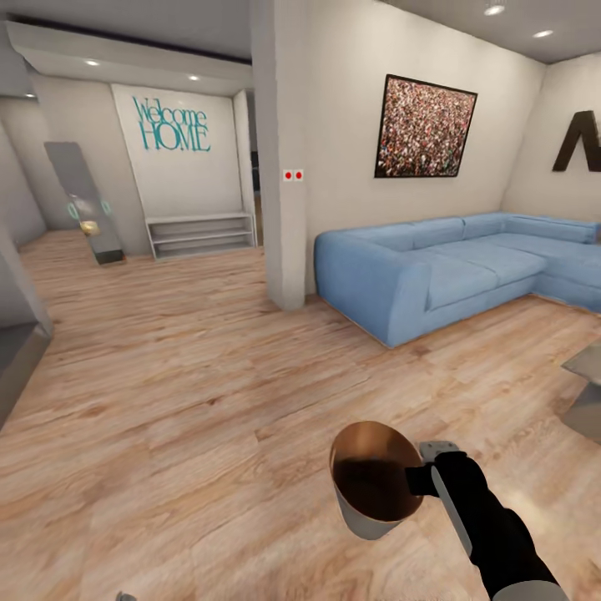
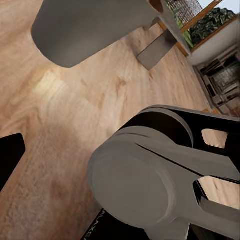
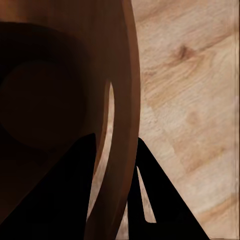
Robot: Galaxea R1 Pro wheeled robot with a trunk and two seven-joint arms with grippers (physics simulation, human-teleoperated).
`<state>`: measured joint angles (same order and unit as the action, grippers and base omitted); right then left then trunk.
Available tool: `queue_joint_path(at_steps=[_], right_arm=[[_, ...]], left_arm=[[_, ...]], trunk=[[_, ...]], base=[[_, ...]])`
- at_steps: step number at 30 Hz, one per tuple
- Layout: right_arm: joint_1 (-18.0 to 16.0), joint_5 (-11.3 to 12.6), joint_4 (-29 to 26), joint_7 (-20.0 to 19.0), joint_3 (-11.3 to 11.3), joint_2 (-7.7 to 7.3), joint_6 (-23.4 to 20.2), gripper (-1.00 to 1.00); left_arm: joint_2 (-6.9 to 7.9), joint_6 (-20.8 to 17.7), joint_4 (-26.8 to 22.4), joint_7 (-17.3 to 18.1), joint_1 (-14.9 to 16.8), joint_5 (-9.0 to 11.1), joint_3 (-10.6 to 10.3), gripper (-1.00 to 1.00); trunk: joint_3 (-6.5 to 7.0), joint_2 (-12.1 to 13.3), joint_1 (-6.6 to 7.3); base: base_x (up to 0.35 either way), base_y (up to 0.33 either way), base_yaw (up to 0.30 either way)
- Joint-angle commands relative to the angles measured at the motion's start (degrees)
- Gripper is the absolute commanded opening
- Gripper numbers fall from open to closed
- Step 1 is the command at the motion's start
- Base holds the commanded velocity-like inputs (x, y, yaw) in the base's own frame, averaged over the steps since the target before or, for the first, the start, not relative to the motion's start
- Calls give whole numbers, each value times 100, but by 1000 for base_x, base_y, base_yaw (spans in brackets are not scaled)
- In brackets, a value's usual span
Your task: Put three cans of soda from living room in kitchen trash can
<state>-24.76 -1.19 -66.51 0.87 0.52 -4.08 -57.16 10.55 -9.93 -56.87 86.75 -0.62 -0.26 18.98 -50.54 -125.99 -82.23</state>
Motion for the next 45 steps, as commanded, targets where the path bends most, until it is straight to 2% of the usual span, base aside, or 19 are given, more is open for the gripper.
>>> queue_joint_path(at_steps=[1,45], right_arm=[[-2,102,-2,-16,1,-1,3,-100],[-2,102,1,-16,1,-3,3,-100]], left_arm=[[0,0,0,0,0,0,0,100],[0,0,-8,0,1,0,0,100]], trunk=[[8,0,0],[313,0,0]], base=[[0,-334,-233],[0,-349,-233]])
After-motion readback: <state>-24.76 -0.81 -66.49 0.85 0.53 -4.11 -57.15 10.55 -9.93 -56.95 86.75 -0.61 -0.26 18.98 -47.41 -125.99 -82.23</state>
